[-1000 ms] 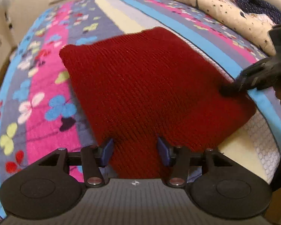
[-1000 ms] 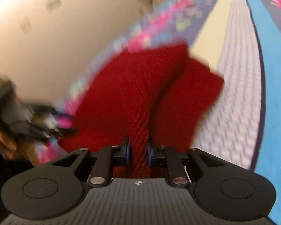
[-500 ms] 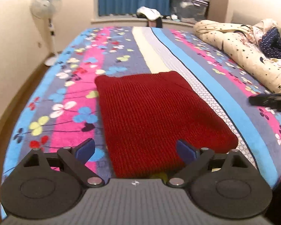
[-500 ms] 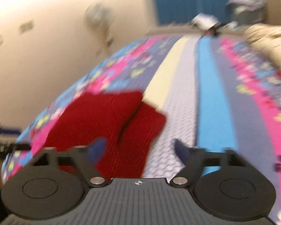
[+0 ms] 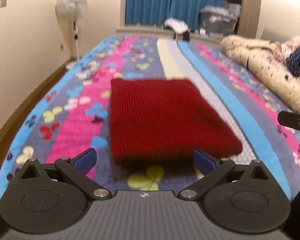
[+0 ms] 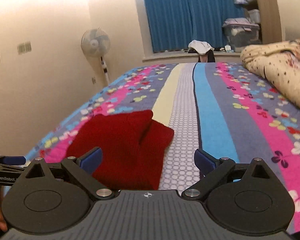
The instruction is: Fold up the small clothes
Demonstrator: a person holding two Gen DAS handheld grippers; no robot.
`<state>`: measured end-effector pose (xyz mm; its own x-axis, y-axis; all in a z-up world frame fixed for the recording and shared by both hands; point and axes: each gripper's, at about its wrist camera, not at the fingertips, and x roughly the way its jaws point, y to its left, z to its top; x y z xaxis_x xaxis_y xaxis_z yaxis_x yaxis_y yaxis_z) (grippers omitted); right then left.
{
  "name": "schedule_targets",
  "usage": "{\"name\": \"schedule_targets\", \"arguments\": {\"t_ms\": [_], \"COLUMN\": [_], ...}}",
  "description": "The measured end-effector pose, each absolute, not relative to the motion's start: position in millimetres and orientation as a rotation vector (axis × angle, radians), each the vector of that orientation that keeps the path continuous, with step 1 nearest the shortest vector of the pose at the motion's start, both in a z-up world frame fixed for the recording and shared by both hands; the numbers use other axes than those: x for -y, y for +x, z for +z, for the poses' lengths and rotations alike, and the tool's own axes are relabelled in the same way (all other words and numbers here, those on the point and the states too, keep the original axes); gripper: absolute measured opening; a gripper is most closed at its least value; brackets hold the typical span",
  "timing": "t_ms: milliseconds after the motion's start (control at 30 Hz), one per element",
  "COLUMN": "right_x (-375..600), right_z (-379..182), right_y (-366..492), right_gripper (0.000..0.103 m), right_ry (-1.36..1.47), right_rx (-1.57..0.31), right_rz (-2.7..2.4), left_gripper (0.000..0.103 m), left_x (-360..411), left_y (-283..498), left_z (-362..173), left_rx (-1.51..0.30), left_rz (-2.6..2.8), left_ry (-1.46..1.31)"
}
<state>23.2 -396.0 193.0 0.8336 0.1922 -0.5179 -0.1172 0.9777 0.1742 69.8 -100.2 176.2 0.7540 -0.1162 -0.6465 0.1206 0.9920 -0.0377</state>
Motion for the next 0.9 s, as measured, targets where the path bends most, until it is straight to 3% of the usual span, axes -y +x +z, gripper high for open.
{"name": "schedule_targets", "arguments": {"t_ms": [300,900], "right_x": [371,367], "right_z": [166,164], "right_y": [58,53], "right_gripper": [0.098,0.098], "right_ry": [0.072,0.055], "right_rx": [-0.675,-0.675], "right_rz": [0.128,0.158], "left_gripper": [0.102,0.102], "left_x": [105,101], "left_y": [83,88], "left_z": [166,162], "left_rx": [-0.770,-0.814], "left_rz": [-0.129,-0.096], "left_ry": [0.007,-0.018]}}
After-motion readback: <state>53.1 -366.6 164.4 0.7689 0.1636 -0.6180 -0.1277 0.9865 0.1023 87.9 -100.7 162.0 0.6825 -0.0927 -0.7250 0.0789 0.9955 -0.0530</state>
